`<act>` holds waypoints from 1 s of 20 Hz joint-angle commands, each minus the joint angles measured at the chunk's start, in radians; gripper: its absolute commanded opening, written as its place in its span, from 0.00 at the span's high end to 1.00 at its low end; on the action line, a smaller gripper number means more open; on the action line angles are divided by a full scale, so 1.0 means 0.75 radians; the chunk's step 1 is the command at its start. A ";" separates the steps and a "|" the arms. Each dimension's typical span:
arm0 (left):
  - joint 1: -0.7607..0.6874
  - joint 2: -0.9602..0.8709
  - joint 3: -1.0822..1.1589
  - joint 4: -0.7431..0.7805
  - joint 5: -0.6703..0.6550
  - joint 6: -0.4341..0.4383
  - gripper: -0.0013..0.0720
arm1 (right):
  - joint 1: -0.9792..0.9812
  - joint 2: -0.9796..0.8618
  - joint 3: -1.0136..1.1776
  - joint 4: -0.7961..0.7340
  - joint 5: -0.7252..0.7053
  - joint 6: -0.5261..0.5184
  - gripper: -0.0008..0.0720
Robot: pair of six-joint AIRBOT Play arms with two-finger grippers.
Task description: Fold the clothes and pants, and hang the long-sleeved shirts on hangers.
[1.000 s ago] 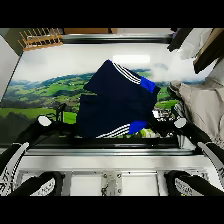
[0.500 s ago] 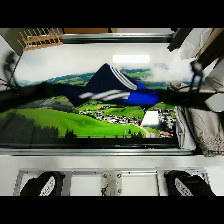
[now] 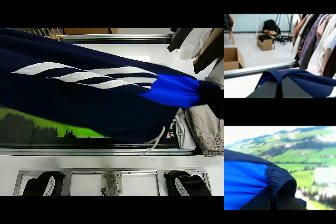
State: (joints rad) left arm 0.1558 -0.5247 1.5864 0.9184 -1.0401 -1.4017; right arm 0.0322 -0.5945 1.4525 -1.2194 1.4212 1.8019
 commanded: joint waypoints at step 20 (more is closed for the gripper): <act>-0.167 -1.472 0.426 0.010 -0.257 -0.084 0.98 | 0.003 -1.089 0.078 -0.021 -0.215 -0.080 0.97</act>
State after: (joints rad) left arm 0.0147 -1.6299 1.9095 0.9260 -1.1503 -1.4624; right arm 0.0322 -1.3975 1.5028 -1.2449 1.3190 1.7485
